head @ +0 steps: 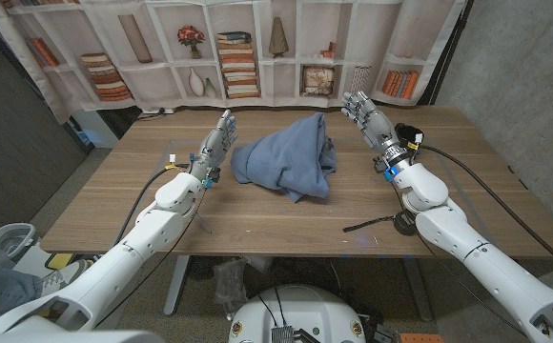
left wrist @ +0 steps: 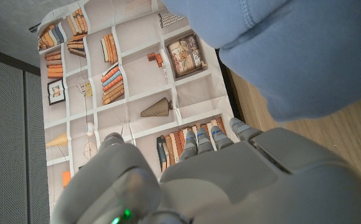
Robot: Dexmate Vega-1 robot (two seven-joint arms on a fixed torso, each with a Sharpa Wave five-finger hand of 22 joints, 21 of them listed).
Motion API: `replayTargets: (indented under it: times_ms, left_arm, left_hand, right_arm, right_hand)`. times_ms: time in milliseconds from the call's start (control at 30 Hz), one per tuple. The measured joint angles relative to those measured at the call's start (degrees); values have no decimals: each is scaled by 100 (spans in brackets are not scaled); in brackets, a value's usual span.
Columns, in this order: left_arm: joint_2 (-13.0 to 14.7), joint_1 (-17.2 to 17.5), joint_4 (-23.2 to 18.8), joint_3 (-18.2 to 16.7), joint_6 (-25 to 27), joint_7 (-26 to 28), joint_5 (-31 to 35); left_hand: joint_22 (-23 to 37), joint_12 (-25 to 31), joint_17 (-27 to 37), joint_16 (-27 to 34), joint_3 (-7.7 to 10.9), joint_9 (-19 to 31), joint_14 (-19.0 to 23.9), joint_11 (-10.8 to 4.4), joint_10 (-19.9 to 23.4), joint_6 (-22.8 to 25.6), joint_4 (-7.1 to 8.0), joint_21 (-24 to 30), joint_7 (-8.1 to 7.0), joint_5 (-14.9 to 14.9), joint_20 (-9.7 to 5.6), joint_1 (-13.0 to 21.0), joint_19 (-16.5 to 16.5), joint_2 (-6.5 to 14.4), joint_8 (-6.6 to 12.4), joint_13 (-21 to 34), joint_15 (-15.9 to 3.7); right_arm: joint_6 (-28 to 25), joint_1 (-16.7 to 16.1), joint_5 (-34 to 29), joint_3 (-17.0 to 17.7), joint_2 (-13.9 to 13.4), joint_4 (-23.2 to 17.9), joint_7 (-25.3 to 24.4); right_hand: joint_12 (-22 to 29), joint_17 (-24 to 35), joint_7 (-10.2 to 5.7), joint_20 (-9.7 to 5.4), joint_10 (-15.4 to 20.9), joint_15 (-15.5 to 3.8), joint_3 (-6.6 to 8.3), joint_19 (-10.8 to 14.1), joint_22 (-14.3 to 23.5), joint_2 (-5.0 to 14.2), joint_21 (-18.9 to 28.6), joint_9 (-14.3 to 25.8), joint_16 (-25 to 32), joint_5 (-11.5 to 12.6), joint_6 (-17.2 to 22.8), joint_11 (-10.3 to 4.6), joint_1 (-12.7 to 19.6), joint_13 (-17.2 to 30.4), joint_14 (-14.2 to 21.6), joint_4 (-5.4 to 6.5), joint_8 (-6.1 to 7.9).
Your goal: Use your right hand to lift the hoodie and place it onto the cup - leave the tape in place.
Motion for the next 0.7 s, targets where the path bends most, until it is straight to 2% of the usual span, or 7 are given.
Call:
replayTargets:
  times_ms: [700]
  left_arm:
    - [63, 214, -134, -111, -116, -40, -87]
  left_hand:
    - [0, 24, 0, 0, -46, 0, 49, 0, 42, 8, 0, 0, -10, 22, 0, 22, 60, 23, 0, 0, 7]
  right_arm:
    - [172, 61, -679, -172, -98, -264, -96]
  right_hand:
    - [0, 0, 31, 0, 21, 0, 2, 0, 0, -30, -44, 0, 0, 0, 31, 21, 30, 0, 0, -36, 0]
